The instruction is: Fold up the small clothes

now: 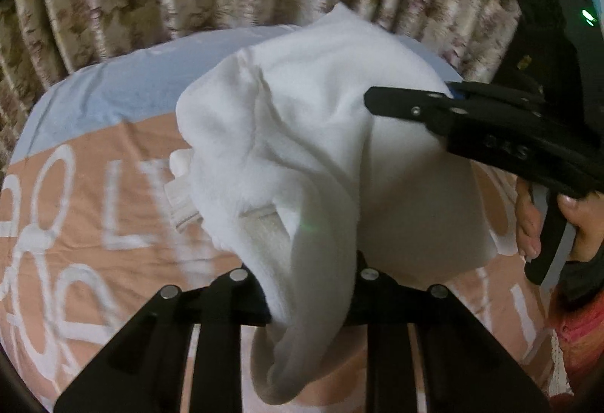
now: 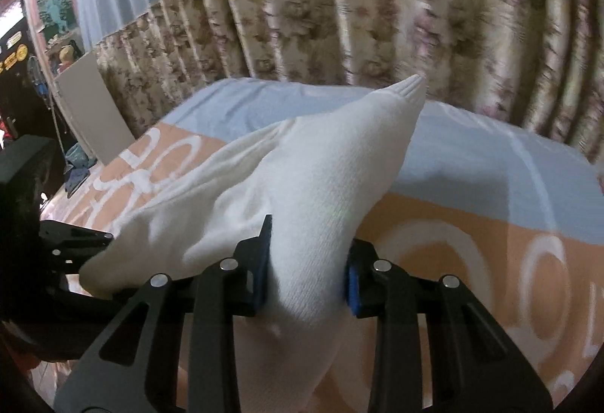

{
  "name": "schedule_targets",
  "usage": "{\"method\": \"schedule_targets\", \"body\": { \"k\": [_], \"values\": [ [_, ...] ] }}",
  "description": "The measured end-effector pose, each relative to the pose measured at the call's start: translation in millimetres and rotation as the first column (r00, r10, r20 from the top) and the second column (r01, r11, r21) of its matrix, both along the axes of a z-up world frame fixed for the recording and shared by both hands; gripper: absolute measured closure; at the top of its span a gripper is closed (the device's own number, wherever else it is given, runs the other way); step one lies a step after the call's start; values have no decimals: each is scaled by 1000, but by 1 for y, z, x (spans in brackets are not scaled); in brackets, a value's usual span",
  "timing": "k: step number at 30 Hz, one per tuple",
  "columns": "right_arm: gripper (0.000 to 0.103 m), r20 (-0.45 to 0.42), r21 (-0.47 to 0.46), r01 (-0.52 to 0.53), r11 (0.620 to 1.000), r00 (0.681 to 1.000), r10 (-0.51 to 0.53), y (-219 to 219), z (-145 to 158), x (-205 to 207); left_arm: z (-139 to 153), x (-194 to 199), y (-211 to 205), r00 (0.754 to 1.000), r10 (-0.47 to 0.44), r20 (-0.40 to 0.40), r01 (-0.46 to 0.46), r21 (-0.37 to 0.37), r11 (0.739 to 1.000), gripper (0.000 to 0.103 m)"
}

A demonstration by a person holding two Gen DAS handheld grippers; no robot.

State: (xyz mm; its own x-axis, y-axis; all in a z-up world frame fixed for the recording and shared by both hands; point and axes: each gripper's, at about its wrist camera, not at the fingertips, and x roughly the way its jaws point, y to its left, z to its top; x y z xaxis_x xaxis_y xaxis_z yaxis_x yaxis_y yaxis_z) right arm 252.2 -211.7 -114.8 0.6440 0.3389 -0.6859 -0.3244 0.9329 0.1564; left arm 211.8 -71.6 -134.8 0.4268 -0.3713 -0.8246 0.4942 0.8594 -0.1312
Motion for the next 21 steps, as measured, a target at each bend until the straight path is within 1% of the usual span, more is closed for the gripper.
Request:
{"method": "schedule_targets", "body": {
  "k": [3, 5, 7, 8, 9, 10, 11, 13, 14, 15, 16, 17, 18, 19, 21],
  "values": [
    [71, -60, -4, 30, 1000, 998, -30, -33, -21, -4, -20, -4, -34, 1000, -11, -28, 12, 17, 1000, 79],
    [70, -116, 2, 36, 999, 993, -35, -51, -45, -1, -35, -7, -47, 1000, -7, -27, 9, 52, 999, 78],
    [67, -154, 35, 42, 999, 987, -36, -62, -61, -1, -43, -9, -50, 1000, -1, -16, 3, 75, 997, 63],
    [63, -164, 70, 49, 996, 986, -37, -68, -68, -1, -46, -10, -49, 1000, -1, -13, 2, 77, 997, 60],
    [62, -165, 85, 55, 995, 985, -40, -71, -68, -1, -46, -11, -48, 1000, -3, -15, 4, 72, 997, 56],
    [56, -163, 101, 62, 993, 986, -45, -75, -68, -3, -46, -10, -45, 1000, 0, -14, 1, 68, 998, 49],
    [51, -154, 103, 71, 992, 987, -55, -77, -64, -6, -44, -12, -42, 1000, 9, -7, -8, 69, 998, 46],
    [47, -135, 105, 81, 991, 989, -67, -80, -53, -14, -35, -19, -35, 1000, 22, 13, -23, 65, 998, 41],
    [42, -117, 117, 84, 990, 991, -71, -81, -44, -21, -30, -24, -32, 1000, 23, 15, -24, 58, 998, 41],
    [39, -97, 123, 87, 989, 992, -76, -81, -37, -28, -25, -27, -30, 999, 26, 21, -27, 55, 998, 35],
    [33, -75, 121, 93, 988, 994, -85, -81, -29, -36, -19, -32, -28, 999, 32, 43, -34, 58, 998, 25],
    [27, -55, 117, 101, 988, 994, -95, -79, -23, -47, -9, -38, -24, 995, 41, 86, -47, 61, 997, 22],
    [25, -43, 105, 110, 988, 993, -106, -77, -19, -57, 0, -44, -19, 991, 54, 123, -62, 58, 996, 18],
    [22, -34, 82, 120, 989, 993, -117, -74, -18, -66, 4, -46, -17, 989, 60, 133, -68, 52, 996, 14],
    [20, -21, 1, 160, 987, 987, -160, -66, -22, -83, 9, -48, -13, 985, 89, 145, -95, 35, 995, 12]
  ]
}}
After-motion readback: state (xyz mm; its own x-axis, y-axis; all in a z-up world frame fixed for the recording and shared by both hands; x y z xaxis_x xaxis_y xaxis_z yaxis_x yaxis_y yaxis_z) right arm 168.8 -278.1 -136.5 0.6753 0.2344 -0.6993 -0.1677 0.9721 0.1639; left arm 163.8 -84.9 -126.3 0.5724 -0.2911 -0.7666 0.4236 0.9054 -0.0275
